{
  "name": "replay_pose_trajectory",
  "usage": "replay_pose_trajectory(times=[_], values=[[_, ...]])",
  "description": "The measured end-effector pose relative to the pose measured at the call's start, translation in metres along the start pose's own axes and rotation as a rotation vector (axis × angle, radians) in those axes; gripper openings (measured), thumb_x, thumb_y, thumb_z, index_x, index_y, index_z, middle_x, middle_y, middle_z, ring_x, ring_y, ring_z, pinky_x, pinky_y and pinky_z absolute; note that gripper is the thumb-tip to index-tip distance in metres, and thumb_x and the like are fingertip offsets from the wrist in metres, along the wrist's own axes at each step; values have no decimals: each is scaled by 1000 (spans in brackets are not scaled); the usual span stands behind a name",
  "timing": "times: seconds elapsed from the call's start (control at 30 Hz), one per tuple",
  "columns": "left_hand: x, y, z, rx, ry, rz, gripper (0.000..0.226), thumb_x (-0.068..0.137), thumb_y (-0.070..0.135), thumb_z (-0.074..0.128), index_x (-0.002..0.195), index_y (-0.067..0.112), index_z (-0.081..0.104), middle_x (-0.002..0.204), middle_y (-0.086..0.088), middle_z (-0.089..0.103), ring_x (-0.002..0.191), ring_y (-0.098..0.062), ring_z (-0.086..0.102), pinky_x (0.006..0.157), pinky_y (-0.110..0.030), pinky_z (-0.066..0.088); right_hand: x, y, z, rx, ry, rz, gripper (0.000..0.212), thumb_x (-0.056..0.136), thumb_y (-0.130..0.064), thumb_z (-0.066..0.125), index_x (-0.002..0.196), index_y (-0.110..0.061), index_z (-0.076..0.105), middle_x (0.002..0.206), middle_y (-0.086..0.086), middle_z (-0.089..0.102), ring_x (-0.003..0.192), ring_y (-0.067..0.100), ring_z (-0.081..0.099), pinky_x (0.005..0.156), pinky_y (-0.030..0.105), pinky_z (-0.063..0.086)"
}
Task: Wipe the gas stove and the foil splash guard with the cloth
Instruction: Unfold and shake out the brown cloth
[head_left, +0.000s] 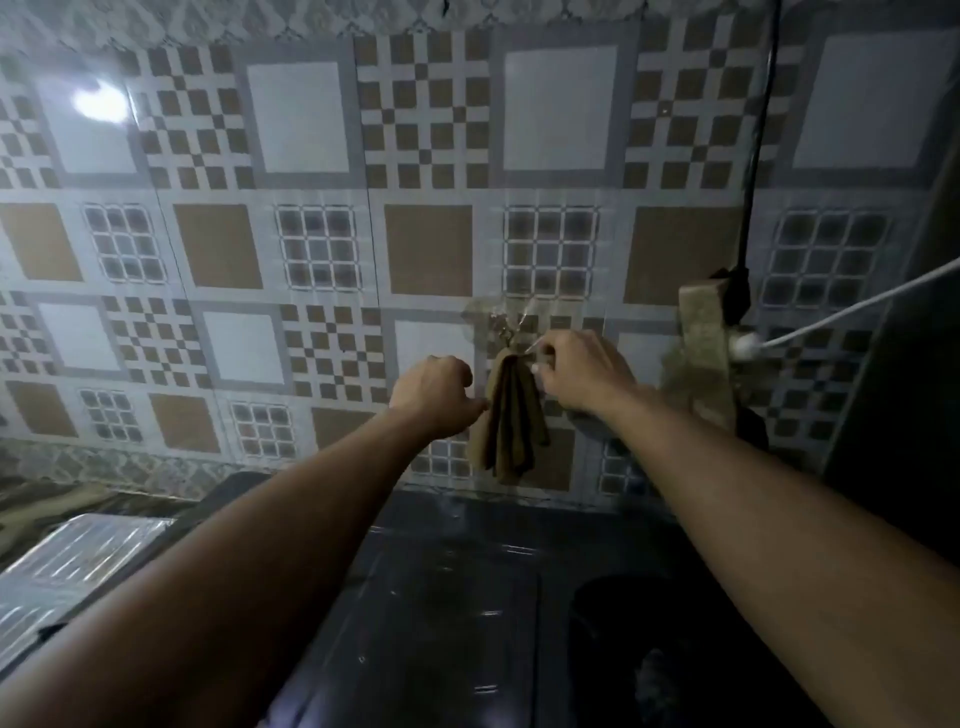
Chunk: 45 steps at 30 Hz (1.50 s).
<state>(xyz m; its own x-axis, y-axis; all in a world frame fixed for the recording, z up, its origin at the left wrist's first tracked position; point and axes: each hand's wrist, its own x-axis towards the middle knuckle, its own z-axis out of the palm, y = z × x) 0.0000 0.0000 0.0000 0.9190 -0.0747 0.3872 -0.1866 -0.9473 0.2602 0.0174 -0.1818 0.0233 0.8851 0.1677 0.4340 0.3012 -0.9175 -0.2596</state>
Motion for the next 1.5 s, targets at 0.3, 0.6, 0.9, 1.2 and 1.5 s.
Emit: replay_pose_trajectory(times=[0.3, 0.6, 0.9, 1.2, 1.5], values=[[-11, 3, 40, -190, -72, -157, 16, 88, 34, 66, 88, 18, 70, 73, 5, 67, 62, -10, 65, 52, -24, 51, -8, 0, 33, 108, 31, 116, 22, 88, -32, 65, 105, -18, 64, 95, 4, 64, 82, 22, 58, 68, 32, 45], [10, -21, 30, -376, 7, -215, 31, 86, 21, 69, 115, 10, 67, 107, -7, 71, 81, -11, 64, 70, -24, 53, 17, -8, 24, 298, 184, 115, 14, 92, -24, 56, 85, -19, 68, 84, 1, 65, 79, 21, 60, 65, 28, 42], [-13, 1, 13, -601, -138, -83, 12, 89, 17, 65, 99, 12, 68, 101, -7, 71, 88, -11, 70, 75, -25, 59, 6, -44, -46, 394, 145, -20, 10, 92, -13, 47, 83, -14, 52, 85, 6, 57, 79, 22, 55, 62, 31, 42], [-52, -23, -83, -539, -206, -105, 15, 95, 14, 52, 85, 11, 62, 83, -5, 59, 74, -15, 56, 63, -25, 47, -37, -41, -88, 385, -144, -46, 28, 88, -8, 44, 91, -6, 72, 106, 15, 68, 92, 24, 58, 85, 44, 50], [-81, -59, -135, -964, -691, -245, 48, 70, 20, 72, 106, -9, 59, 100, -22, 64, 86, -32, 65, 76, -39, 54, -88, -55, -87, 717, -811, -3, 59, 55, -32, 87, 97, 5, 68, 101, 19, 71, 91, 30, 69, 80, 37, 59]])
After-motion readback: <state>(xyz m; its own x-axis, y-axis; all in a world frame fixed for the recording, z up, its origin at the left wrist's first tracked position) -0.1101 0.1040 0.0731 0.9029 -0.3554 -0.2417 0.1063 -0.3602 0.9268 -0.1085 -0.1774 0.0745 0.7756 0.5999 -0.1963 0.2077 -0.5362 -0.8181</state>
